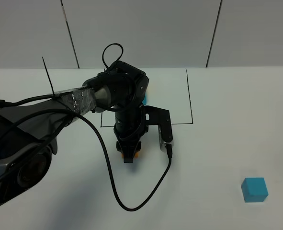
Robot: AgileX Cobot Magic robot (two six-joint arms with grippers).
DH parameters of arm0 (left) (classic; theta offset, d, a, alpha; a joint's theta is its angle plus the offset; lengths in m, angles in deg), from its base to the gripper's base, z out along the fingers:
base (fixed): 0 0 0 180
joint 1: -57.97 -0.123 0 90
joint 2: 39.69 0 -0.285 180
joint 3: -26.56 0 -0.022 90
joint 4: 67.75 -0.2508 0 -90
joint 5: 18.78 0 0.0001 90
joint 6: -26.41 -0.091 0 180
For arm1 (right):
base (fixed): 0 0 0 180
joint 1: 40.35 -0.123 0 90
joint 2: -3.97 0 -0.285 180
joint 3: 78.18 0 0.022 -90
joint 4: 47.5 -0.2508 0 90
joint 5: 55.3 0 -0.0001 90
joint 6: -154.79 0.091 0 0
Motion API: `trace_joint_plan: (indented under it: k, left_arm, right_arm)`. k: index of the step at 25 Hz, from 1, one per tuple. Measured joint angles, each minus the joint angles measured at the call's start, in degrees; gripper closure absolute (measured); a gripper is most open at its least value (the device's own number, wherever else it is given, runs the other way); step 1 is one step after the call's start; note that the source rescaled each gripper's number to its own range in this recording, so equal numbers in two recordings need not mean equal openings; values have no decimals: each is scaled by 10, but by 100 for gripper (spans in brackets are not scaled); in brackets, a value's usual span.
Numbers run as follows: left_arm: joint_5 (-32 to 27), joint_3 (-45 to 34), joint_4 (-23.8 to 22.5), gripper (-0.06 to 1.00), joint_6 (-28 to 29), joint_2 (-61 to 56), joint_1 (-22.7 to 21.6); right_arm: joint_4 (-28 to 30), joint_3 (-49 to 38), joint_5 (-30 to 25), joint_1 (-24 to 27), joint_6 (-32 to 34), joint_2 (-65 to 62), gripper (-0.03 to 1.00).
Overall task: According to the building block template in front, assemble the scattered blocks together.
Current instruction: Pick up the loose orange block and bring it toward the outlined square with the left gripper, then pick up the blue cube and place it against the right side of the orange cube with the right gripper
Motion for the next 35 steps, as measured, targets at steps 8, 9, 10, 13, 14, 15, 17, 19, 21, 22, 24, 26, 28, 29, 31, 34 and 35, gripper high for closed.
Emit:
trace_joint_plan:
  k: [8, 9, 10, 13, 14, 15, 17, 19, 21, 22, 24, 26, 28, 29, 31, 34, 35]
  left_arm:
    - [0, 0, 0, 66, -2, 0, 0]
    - [0, 0, 0, 48, -3, 0, 0]
    - [0, 0, -1, 31, -3, 0, 0]
    - [0, 0, -15, -2, -2, -1, 0]
    - [0, 0, -22, -4, -2, -5, 0]
    - [-2, 0, -27, -6, 0, -8, 0]
    - [-7, 0, -30, -6, 11, -21, 0]
    - [-12, 0, -28, -6, 29, -42, 2]
    - [-15, 0, -18, -6, 62, -64, 4]
    - [-18, 0, -9, -6, 79, -74, 5]
    - [-23, 0, -2, -6, 125, -93, 4]
    - [-36, 0, 1, -5, 164, -113, -2]
    - [-50, 0, 5, -4, 200, -132, -20]
    - [-52, 0, 10, -3, 212, -140, -31]
    - [-52, 0, 29, -1, 237, -158, -66]
    - [-52, -1, 58, 2, 258, -184, -115]
    - [-52, -4, 65, 3, 263, -191, -129]
  right_arm:
    - [0, 0, 0, 0, 0, 0, 27]
    - [0, 0, 0, 0, 0, 0, 27]
    - [0, 0, 0, 0, 0, 0, 27]
    - [0, 0, 0, 0, 0, 0, 27]
    - [0, 0, 0, 0, 0, 0, 27]
    - [0, 0, 0, 0, 0, 0, 27]
    - [0, 0, 0, 0, 0, 0, 27]
    - [0, 0, 0, 0, 0, 0, 27]
    - [0, 0, 0, 0, 0, 0, 27]
    - [0, 0, 0, 0, 0, 0, 27]
    - [0, 0, 0, 0, 0, 0, 27]
    - [0, 0, 0, 0, 0, 0, 27]
    - [0, 0, 0, 0, 0, 0, 27]
    - [0, 0, 0, 0, 0, 0, 27]
    - [0, 0, 0, 0, 0, 0, 27]
    - [0, 0, 0, 0, 0, 0, 27]
    - [0, 0, 0, 0, 0, 0, 27]
